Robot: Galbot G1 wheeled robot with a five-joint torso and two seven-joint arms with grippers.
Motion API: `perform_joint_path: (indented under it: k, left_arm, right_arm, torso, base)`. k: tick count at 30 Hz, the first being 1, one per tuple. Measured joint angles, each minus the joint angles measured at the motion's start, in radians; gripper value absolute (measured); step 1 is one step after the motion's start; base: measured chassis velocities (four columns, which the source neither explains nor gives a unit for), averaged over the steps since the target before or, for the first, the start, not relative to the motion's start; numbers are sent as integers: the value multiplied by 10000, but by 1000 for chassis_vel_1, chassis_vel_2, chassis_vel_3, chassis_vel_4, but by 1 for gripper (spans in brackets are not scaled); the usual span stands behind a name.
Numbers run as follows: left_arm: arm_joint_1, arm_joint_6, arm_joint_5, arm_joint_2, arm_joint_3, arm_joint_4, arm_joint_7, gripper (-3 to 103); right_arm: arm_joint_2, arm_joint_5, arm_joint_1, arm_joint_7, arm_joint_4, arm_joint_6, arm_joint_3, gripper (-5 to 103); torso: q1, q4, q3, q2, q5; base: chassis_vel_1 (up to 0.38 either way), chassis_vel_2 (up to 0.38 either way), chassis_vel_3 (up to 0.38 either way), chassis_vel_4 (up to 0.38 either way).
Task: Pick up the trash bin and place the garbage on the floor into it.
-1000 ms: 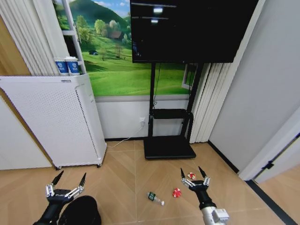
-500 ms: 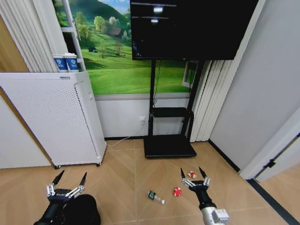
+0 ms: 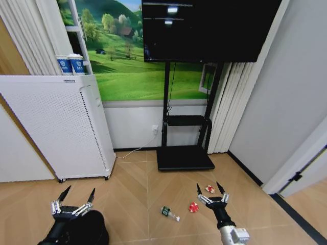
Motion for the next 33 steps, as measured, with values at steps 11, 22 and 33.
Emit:
perform_joint_path:
  k: [11, 22, 33]
  left_arm:
    - [-7, 22, 44, -14, 50, -5, 9, 98]
    - [-3, 33, 49, -17, 49, 9, 16, 98]
    - [-4, 30, 51, -28, 45, 58, 32, 98]
  right_arm:
    - [-12, 7, 18, -6, -40, 0, 15, 100]
    - [-13, 7, 23, -16, -42, -5, 39, 100]
    - [-13, 3, 25, -19, -59, -13, 44, 100]
  torso:
    - [-168, 0, -320, -488, 0]
    - [-278, 0, -589, -864, 0]
    - [-415, 0, -881, -1295, 0]
  base:
    - [0, 0, 0, 0]
    - [0, 0, 0, 0]
    - [0, 0, 0, 0]
